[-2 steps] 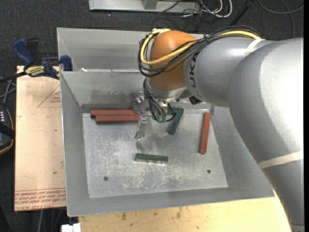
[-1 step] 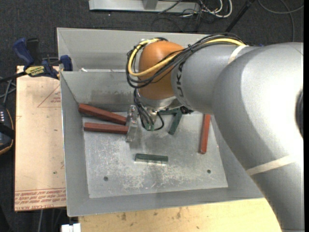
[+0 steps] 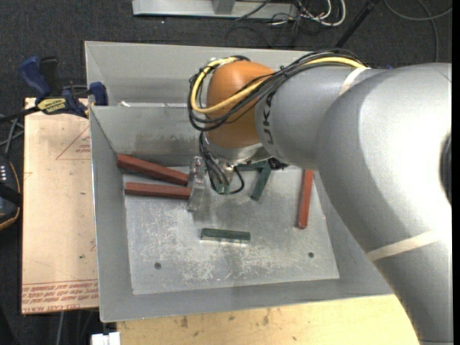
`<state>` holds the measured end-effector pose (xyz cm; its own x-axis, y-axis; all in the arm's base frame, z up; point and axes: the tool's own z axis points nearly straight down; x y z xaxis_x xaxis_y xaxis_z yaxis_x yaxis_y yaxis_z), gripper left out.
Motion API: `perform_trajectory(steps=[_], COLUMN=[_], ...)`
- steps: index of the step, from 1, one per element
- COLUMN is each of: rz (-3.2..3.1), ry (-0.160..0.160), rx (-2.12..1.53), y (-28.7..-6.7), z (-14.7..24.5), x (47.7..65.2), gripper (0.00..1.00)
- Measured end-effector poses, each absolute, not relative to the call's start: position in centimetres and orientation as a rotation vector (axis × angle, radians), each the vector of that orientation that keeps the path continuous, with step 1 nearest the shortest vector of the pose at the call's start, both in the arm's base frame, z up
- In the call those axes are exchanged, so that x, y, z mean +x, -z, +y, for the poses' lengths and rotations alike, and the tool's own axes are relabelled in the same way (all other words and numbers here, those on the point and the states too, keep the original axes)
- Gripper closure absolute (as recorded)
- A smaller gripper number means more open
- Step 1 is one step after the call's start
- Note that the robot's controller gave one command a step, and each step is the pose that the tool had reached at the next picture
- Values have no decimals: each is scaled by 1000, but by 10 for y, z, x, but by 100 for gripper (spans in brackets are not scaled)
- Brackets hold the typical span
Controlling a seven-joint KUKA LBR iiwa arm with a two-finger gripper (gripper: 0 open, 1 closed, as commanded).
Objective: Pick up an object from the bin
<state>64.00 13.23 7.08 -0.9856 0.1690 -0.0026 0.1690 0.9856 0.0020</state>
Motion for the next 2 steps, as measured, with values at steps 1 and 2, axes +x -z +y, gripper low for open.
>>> perform_trajectory(steps=[1, 2], rz=[3133, 3123], ry=[-1, -2], rx=[275, 307], y=[-131, -161], z=[124, 161], x=[637, 612], gripper=[100, 100])
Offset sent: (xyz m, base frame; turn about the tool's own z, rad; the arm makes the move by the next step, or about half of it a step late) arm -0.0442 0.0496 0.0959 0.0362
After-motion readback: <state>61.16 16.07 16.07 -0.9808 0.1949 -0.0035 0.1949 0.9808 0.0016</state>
